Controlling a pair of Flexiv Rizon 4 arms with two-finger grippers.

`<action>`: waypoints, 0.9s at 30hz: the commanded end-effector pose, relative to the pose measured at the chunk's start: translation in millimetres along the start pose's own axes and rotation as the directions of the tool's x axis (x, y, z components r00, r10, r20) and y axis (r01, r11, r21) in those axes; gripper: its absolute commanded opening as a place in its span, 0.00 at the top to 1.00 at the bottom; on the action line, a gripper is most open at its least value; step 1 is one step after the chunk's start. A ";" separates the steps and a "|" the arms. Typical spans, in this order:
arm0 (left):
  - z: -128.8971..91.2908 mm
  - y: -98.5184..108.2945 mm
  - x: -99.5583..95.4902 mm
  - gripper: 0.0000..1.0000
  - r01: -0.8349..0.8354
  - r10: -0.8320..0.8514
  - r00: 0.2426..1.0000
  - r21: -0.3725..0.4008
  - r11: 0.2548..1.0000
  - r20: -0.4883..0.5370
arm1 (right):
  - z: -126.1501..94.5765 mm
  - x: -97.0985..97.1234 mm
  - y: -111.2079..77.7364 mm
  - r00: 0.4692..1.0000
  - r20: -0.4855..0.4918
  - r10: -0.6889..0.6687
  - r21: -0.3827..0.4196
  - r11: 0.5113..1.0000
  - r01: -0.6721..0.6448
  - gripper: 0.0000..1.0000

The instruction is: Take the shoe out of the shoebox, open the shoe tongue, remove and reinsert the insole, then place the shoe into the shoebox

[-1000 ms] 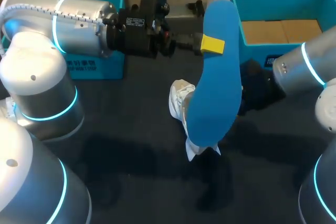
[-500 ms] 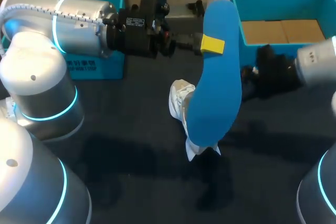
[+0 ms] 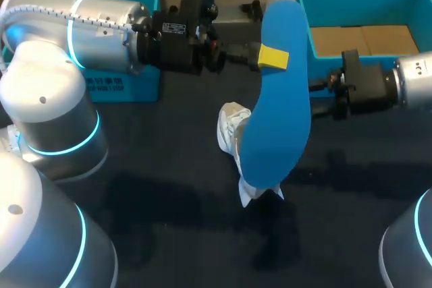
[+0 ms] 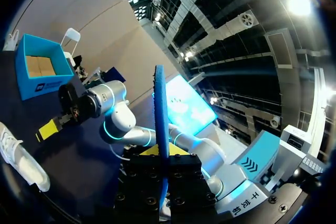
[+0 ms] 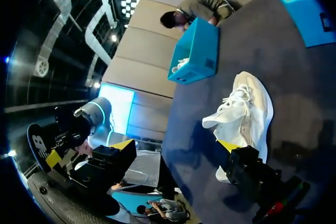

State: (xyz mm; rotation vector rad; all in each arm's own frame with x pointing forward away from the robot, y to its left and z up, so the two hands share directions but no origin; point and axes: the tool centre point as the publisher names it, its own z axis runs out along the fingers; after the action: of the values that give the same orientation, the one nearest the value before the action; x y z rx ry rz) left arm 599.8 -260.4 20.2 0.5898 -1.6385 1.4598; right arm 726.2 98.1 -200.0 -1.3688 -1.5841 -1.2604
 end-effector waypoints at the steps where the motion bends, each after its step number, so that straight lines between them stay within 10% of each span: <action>1: 1.4 -0.3 -0.7 1.00 0.000 0.000 1.000 -0.001 1.000 0.001 | 1.3 -0.3 -1.2 1.000 0.000 0.000 -0.003 1.000 0.000 0.00; 10: 1.4 -0.3 -0.7 1.00 0.000 0.000 1.000 -0.001 1.000 0.001 | -2.8 19.1 -3.6 0.984 -0.172 0.042 -0.044 0.998 -0.050 0.00; 27: 1.4 -0.3 -0.7 1.00 0.000 0.000 1.000 -0.001 1.000 0.001 | -38.7 58.9 3.9 0.970 -0.223 0.098 0.142 0.988 -0.067 0.00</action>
State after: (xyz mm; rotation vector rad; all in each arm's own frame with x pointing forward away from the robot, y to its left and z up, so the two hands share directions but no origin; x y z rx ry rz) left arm 599.8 -260.4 20.2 0.5899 -1.6385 1.4598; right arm 712.8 89.9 -129.2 -1.1627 -1.4038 -1.2133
